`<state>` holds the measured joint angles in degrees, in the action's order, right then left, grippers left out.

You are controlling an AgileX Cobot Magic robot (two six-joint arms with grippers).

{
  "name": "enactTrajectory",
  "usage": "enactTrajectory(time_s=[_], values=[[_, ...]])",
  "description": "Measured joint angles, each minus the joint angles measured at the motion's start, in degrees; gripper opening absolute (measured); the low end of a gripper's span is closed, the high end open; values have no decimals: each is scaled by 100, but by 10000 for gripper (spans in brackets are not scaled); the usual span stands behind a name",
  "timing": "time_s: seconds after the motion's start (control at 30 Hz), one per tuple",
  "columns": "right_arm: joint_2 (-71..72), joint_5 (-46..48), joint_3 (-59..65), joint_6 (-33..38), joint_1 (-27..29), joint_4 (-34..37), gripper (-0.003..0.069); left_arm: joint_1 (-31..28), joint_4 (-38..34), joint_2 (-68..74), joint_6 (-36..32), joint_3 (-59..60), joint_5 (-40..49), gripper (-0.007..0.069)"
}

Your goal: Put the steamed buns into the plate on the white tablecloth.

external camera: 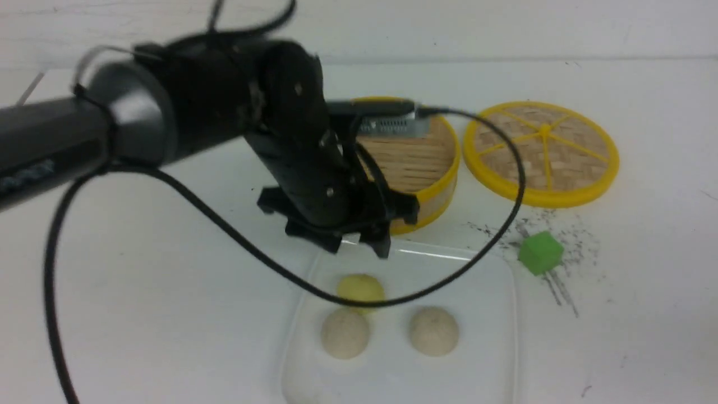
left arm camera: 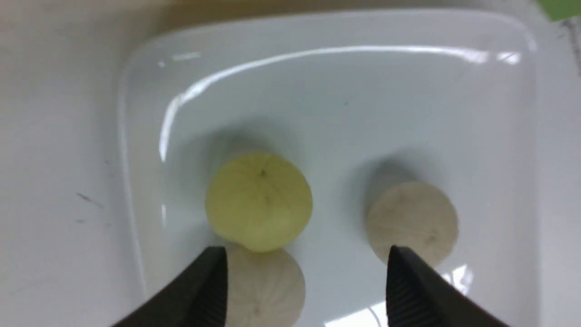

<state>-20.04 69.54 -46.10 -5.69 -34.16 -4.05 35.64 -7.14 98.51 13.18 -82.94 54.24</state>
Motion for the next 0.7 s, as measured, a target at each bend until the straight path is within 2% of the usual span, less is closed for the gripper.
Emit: enactTrajectory(time_s=[0.13, 0.37, 0.5, 0.57, 0.67, 0.7], values=[[916, -157, 0, -182, 0, -14, -15, 0, 256, -321, 0, -290, 368, 475], [1593, -749, 119, -257, 0, -37, -15, 0, 313, -598, 0, -330, 558, 463], [1637, -1594, 835, -263, 0, -3, -14, 0, 321, -653, 0, -338, 665, 370], [1637, -2053, 1222, -274, 0, 36, -13, 0, 360, -653, 0, -338, 712, 300], [1637, -2956, 1838, -281, 0, 192, -11, 0, 409, -653, 0, -338, 730, 143], [1637, -3008, 1868, -281, 0, 206, -11, 0, 409, -653, 0, -338, 730, 134]])
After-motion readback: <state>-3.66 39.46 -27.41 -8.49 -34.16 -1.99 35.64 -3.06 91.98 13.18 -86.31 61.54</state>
